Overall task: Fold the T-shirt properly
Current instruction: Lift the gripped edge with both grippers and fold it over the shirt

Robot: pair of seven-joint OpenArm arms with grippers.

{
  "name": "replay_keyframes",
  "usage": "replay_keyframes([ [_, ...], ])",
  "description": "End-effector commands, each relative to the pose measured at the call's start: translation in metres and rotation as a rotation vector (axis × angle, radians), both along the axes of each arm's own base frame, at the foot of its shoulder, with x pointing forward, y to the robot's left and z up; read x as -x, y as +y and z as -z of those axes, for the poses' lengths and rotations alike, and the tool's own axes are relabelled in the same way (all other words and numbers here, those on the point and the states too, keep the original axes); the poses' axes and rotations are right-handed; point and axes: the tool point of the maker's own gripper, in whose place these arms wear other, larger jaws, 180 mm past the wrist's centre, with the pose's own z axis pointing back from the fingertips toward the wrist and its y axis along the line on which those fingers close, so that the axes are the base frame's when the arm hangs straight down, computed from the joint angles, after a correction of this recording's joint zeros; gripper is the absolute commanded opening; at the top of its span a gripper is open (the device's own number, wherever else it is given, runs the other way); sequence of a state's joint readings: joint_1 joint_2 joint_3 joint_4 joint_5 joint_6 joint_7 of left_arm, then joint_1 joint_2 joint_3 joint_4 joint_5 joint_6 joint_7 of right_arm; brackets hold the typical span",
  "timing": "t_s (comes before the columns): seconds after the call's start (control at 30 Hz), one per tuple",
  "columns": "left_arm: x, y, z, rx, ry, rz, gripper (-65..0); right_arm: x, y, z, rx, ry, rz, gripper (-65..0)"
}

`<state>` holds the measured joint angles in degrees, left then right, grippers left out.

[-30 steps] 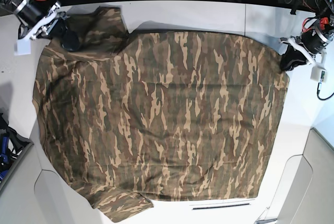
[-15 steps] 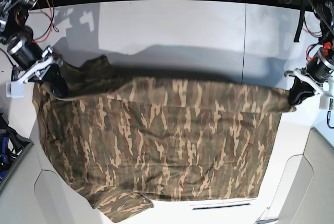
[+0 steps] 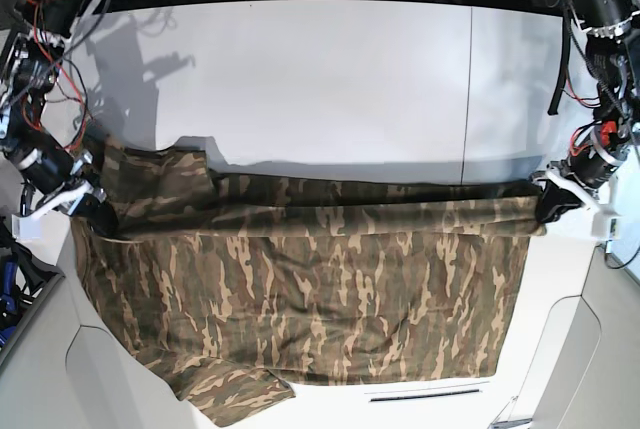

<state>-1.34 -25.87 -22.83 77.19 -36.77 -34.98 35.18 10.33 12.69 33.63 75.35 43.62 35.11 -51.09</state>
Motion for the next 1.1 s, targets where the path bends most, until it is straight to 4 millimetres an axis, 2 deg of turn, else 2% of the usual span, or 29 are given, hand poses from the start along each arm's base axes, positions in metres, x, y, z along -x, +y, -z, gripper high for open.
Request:
replay_keyframes([
  [0.0, -0.014, 0.013, -0.021, -0.033, -0.062, -0.037, -65.0, -0.019, -0.013, -0.023, 0.003, -0.079, 0.038, -65.0],
  [0.17, -0.026, 0.020, -0.017, -0.098, -0.051, -0.090, -65.0, -0.044, -0.019, -0.018, -0.021, -0.075, 0.080, -65.0],
  [0.4, -0.041, 0.025, -0.008, -0.057, -0.027, -0.117, -64.1, -0.065, -0.018, -0.009, -0.018, -0.050, 0.092, -65.0],
  [0.43, -0.042, 0.027, -0.005, -0.047, -0.018, -0.126, -60.0, -0.067, -0.017, -0.005, -0.004, -0.038, 0.083, -65.0],
  [0.5, -0.044, 0.031, 0.003, -0.029, 0.004, -0.142, -46.6, -0.070, -0.014, 0.000, 0.043, -0.026, 0.067, -65.0],
  [0.53, -0.044, 0.032, 0.007, -0.020, 0.015, -0.149, -39.7, -0.072, -0.012, 0.002, 0.077, -0.025, 0.059, -60.7],
  [0.57, -0.043, 0.033, 0.012, -0.011, 0.026, -0.156, -34.1, -0.073, -0.011, 0.004, 0.109, -0.027, 0.049, -50.9],
  [0.63, -0.041, 0.035, 0.018, 0.003, 0.042, -0.164, -30.5, -0.074, -0.006, 0.007, 0.142, -0.024, 0.032, -33.7],
  [0.67, -0.040, 0.034, 0.019, 0.003, 0.050, -0.163, -30.5, -0.075, -0.003, 0.008, 0.146, -0.019, 0.025, -28.8],
  [0.8, -0.035, 0.032, 0.024, 0.016, 0.099, -0.150, -30.6, -0.069, 0.001, 0.010, 0.127, 0.032, 0.005, -27.5],
  [0.9, -0.031, 0.034, 0.021, 0.058, 0.117, -0.140, -30.6, -0.063, -0.003, 0.004, 0.088, 0.052, 0.000, -27.5],
  [1.07, -0.018, 0.036, 0.013, 0.179, 0.105, -0.116, -30.6, -0.044, -0.037, -0.015, 0.058, 0.012, 0.096, -27.5],
])
